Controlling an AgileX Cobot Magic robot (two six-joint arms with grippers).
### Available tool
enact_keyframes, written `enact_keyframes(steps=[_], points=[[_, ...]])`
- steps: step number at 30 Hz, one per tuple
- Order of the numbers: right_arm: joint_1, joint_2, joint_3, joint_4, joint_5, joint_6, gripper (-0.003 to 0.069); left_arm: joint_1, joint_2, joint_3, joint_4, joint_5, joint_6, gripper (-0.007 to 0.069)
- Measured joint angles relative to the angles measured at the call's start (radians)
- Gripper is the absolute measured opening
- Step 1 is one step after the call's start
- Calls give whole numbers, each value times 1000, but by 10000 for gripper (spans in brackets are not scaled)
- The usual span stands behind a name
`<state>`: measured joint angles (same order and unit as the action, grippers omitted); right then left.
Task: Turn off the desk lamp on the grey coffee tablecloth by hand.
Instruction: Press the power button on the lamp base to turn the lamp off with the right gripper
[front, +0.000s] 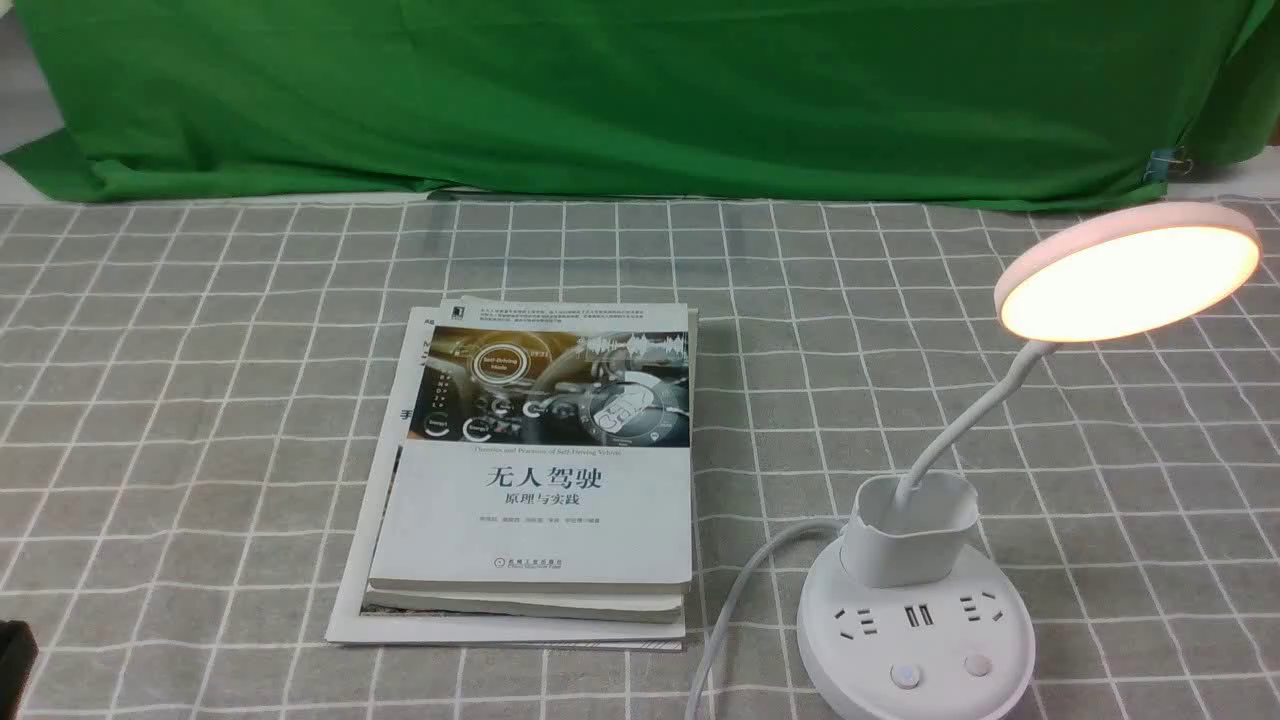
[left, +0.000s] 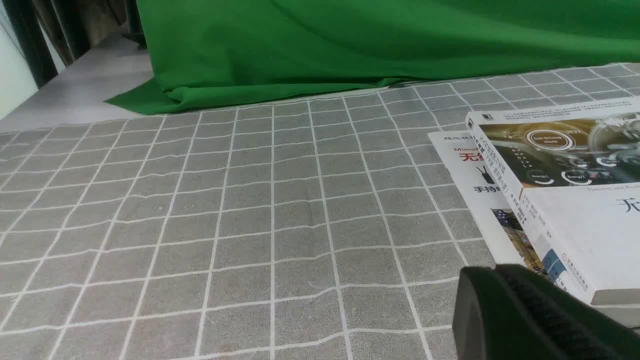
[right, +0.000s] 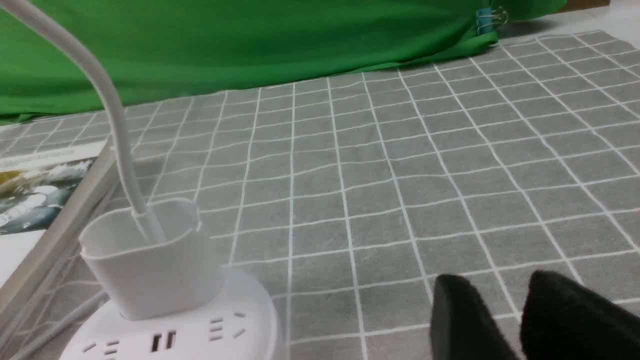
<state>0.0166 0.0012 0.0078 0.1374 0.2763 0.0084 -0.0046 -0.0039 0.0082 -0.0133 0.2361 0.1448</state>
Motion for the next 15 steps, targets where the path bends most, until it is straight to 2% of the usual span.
enact_keyframes(steps=[15], points=[[0,0,0,0,-99,0,242,0,0,0,0,0,0,1]])
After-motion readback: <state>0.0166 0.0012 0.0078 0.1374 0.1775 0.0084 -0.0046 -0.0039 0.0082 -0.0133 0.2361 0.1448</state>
